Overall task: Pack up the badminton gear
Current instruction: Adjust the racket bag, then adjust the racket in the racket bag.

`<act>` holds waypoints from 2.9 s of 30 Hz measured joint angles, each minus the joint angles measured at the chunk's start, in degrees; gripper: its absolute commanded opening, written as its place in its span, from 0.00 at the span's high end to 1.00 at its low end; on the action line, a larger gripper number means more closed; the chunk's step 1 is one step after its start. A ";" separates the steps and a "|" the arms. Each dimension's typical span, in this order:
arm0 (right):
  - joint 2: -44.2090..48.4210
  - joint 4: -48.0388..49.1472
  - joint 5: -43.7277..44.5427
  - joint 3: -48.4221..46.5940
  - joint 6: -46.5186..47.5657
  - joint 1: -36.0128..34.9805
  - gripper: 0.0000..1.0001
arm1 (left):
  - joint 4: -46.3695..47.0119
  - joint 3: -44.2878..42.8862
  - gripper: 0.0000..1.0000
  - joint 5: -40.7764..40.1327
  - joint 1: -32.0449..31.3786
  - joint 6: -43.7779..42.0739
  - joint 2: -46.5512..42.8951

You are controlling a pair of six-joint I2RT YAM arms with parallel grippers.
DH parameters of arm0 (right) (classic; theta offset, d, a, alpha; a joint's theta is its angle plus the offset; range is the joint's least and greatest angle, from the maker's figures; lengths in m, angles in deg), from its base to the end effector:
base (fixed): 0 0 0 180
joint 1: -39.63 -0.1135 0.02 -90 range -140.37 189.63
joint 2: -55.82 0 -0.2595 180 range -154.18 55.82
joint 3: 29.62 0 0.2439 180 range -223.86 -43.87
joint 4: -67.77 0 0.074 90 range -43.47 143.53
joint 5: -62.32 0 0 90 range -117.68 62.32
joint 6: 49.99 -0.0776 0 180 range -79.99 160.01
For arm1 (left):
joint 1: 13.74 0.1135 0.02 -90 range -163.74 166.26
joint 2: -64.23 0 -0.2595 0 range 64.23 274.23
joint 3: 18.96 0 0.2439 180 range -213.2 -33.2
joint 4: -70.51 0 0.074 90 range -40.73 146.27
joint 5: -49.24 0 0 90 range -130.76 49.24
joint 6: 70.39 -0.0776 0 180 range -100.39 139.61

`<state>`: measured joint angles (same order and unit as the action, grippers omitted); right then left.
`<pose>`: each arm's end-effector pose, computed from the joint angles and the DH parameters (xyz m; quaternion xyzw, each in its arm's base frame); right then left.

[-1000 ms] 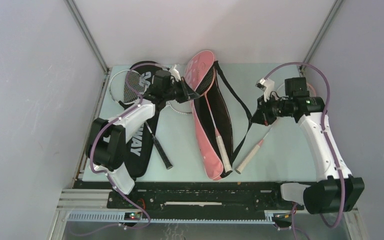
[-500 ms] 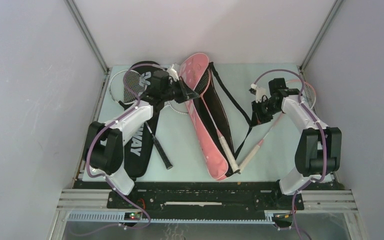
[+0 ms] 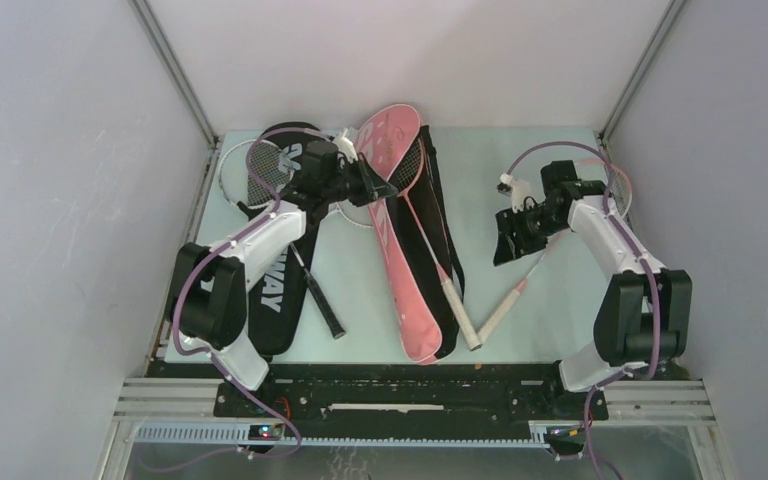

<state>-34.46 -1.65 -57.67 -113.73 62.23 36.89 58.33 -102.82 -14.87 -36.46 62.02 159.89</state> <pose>0.2967 0.0530 0.2100 -0.2388 0.9287 0.2325 0.1628 0.3704 -0.1918 0.2634 -0.0195 0.8261 -0.4441 0.3464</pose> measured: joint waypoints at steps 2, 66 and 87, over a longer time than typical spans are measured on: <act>2.19 -1.20 -2.71 0.07 1.55 -0.44 0.42 | -0.02 0.00 1.00 0.00 0.00 -0.31 0.00; -13.64 11.54 -25.62 4.63 -11.47 -18.32 1.00 | 0.70 4.22 0.00 0.11 -5.70 -17.46 0.02; -17.42 11.13 -30.53 4.35 -8.61 -17.42 1.00 | -46.56 -6.75 0.20 15.15 -25.79 -104.39 -3.21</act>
<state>-51.88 9.48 -88.21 -109.38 53.61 19.47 11.78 -109.58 0.28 -62.25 -42.37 156.68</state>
